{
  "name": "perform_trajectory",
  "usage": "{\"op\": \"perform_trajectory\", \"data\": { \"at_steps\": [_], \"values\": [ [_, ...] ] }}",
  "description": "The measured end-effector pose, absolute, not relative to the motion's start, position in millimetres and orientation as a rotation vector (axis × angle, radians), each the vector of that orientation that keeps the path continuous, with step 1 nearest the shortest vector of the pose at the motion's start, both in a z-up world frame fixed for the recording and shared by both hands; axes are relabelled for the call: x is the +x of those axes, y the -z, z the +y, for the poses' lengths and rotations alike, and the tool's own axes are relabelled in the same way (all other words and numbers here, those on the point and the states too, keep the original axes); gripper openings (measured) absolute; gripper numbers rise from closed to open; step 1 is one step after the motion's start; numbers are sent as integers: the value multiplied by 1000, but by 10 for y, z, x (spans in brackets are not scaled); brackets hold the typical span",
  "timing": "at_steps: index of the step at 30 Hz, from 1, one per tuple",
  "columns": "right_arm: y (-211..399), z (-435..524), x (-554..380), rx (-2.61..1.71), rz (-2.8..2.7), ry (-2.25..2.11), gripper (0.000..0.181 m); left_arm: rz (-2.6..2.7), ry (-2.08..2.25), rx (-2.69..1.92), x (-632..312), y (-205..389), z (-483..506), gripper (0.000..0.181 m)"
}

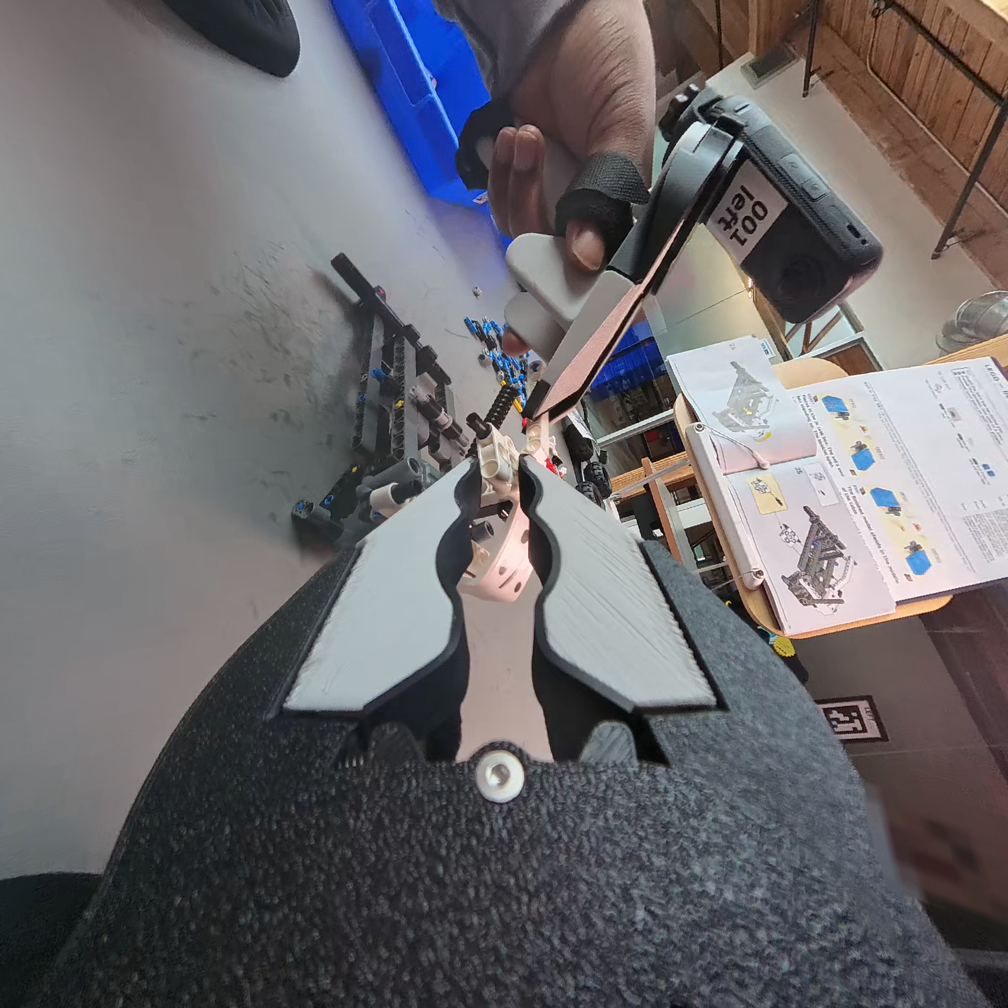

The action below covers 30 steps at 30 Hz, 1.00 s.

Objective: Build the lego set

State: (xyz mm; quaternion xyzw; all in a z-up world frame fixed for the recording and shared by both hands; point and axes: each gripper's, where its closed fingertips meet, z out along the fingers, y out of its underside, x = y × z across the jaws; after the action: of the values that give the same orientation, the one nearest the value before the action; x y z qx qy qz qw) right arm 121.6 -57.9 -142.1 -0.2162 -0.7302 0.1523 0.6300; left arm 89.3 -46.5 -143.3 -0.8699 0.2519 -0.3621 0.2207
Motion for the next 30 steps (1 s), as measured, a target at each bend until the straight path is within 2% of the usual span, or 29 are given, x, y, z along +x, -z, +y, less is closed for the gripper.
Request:
{"op": "perform_trajectory", "data": {
  "at_steps": [8,17,22,24,25,27,30],
  "values": [
    [1352,-520,1354,-545,-1624,-334,14,575,1069,-2341,860,1488,-495,12],
    [1347,-196,1683,-890,-1495,-437,16,533,1056,-2283,863,1491,-523,11],
    [1139,-299,1799,-1110,-1463,-647,31,527,1031,-2266,834,1489,-508,11],
    [1355,-317,1767,-1341,-1548,-652,39,523,1013,-2264,835,1486,-485,11],
    [1505,-393,1744,-1443,-1604,-693,49,521,1000,-2265,836,1484,-472,11],
    [1703,-536,1648,-1572,-1637,-769,48,528,979,-2266,853,1479,-459,11],
    [1750,-402,1518,-1564,-1577,-636,31,545,955,-2268,882,1437,-441,10]
  ]
}}
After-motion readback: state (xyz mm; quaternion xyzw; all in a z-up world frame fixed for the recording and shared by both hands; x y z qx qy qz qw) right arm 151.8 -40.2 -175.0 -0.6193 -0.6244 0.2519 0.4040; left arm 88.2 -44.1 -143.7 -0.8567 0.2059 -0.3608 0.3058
